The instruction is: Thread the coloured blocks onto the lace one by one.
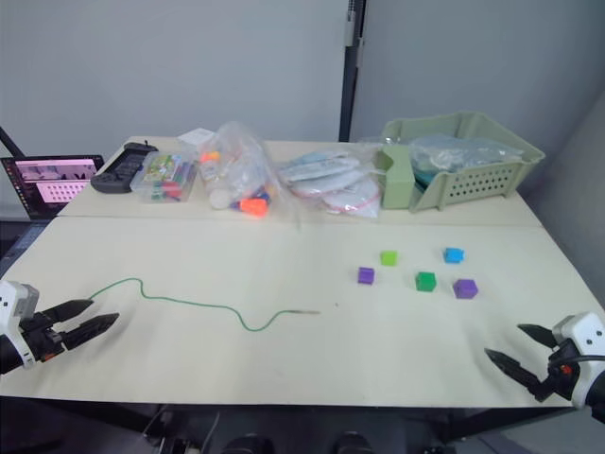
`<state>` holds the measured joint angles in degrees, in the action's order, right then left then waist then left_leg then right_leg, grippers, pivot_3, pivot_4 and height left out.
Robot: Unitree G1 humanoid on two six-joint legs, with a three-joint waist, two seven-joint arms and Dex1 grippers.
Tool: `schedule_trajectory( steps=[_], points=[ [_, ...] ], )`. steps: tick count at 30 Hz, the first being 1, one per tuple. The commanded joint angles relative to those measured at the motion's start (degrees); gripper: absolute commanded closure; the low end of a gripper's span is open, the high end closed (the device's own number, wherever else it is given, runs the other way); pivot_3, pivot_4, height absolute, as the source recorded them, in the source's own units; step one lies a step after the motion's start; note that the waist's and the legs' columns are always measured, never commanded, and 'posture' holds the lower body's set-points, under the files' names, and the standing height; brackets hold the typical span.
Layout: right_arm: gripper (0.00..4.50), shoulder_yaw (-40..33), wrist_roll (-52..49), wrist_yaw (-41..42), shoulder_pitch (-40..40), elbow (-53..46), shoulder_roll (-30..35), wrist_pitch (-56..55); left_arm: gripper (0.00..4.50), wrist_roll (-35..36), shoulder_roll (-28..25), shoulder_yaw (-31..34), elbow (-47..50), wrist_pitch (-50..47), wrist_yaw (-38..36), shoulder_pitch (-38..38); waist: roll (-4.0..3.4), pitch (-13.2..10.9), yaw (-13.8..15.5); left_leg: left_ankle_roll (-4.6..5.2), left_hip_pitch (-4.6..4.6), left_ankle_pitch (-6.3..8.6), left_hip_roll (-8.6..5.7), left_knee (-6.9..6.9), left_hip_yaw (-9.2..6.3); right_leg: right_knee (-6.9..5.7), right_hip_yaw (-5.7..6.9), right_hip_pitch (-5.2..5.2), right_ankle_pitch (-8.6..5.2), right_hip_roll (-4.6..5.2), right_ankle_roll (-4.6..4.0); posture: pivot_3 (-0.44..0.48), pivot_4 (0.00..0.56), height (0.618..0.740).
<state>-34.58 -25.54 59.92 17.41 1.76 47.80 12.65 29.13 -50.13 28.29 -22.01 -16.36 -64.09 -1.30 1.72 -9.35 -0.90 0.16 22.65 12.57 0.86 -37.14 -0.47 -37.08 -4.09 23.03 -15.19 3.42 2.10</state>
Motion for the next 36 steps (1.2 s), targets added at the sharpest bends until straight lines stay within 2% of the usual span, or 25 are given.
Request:
schedule_trajectory(
  steps=[1, 4, 8, 11, 16, 19, 22, 24, 27, 36],
  points=[
    [0.03, -1.06, -0.56, -0.22, 0.09, -1.16, 0.02, -0.46, 0.00, -0.67, -0.88, 0.26, -0.04, 1.31, -0.21, -0.79, 0.00, 0.00, 0.02, 0.00, 0.00, 0.00, 0.00, 0.00, 0.00, 0.00, 0.00, 0.00, 0.00, 0.00, 0.00, 0.000, 0.150, 0.740],
    [0.03, -1.10, -1.05, -1.31, 0.53, -2.74, -0.88, 0.39, 0.00, -0.81, -0.55, -0.74, 0.49, 1.52, -0.64, -1.55, 0.00, 0.00, 0.10, 0.00, 0.00, 0.00, -0.01, 0.00, 0.00, 0.00, 0.01, -0.01, 0.00, 0.00, 0.00, 0.000, 0.150, 0.740],
    [0.03, -0.63, -2.41, -2.64, 1.40, -7.32, -2.78, 2.32, 0.00, 1.81, 0.78, -2.59, 6.12, -2.14, -1.55, -2.72, 0.00, 0.00, 0.15, 0.00, 0.02, 0.00, -0.01, 0.00, -0.02, 0.00, 0.01, -0.01, 0.00, 0.00, 0.00, 0.000, 0.150, 0.740],
    [0.03, 3.10, -5.11, -3.07, 1.55, -15.65, -5.05, 5.58, 0.00, 5.49, 4.91, -10.79, 21.07, -8.60, -0.96, -4.60, -0.01, 0.00, 0.35, 0.00, 0.04, 0.00, -0.01, -0.03, -0.05, 0.00, 0.00, -0.03, 0.01, 0.03, 0.02, 0.000, 0.150, 0.740],
    [0.03, 9.24, -6.39, -0.89, -0.11, -21.76, -3.64, 8.40, 0.00, 4.57, 7.20, -20.41, 30.30, -13.72, 0.19, -8.78, -0.02, 0.01, -0.17, 0.00, 0.14, 0.00, -0.01, -0.18, -0.16, -0.02, -0.01, -0.03, 0.05, -0.03, 0.08, 0.000, 0.150, 0.740],
    [0.03, 14.71, -5.61, 2.69, -3.83, -23.00, -0.58, 8.73, 0.00, -0.40, 8.90, -30.06, 28.59, -13.68, -1.38, -17.42, -0.04, 0.00, -0.02, 0.00, 0.14, 0.00, -0.05, -0.23, -0.16, -0.04, 0.00, -0.04, 0.06, -0.11, 0.07, 0.000, 0.150, 0.740],
    [0.03, 17.48, -4.66, 4.39, -6.86, -22.23, 1.30, 7.99, 0.00, -5.12, 10.69, -37.09, 25.30, -13.69, -2.18, -24.96, -0.03, -0.01, 0.24, 0.01, 0.27, 0.00, -0.15, -0.65, -0.23, -0.04, 0.05, -0.11, 0.10, -0.26, 0.15, 0.000, 0.150, 0.740],
    [0.03, 18.46, -4.25, 4.84, -7.79, -22.04, 1.87, 7.58, 0.00, -7.04, 11.09, -39.89, 23.87, -13.70, -2.94, -27.67, -0.03, -0.01, 0.20, 0.01, 0.29, 0.01, -0.17, -0.65, -0.24, -0.01, 0.06, -0.14, 0.11, -0.25, 0.17, 0.000, 0.150, 0.740],
    [0.03, 19.69, -3.67, 4.27, -9.35, -23.17, 2.02, 7.40, 0.00, -13.88, 12.24, -46.53, 21.18, -12.32, -2.46, -32.11, -0.03, -0.01, 0.19, 0.03, 0.43, 0.02, -0.18, -0.66, -0.26, -0.02, 0.06, -0.01, 0.10, -0.26, 0.17, 0.000, 0.150, 0.740],
    [0.03, 18.94, -3.70, 0.99, -8.17, -24.62, 0.26, 7.17, 0.00, -18.59, 18.84, -48.71, 13.23, -4.88, -1.55, -33.90, -0.01, -0.02, 0.21, 0.04, 0.53, 0.02, -0.20, -0.70, -0.34, -0.05, 0.08, 0.06, 0.12, -0.24, 0.18, 0.000, 0.150, 0.740]
  ],
)
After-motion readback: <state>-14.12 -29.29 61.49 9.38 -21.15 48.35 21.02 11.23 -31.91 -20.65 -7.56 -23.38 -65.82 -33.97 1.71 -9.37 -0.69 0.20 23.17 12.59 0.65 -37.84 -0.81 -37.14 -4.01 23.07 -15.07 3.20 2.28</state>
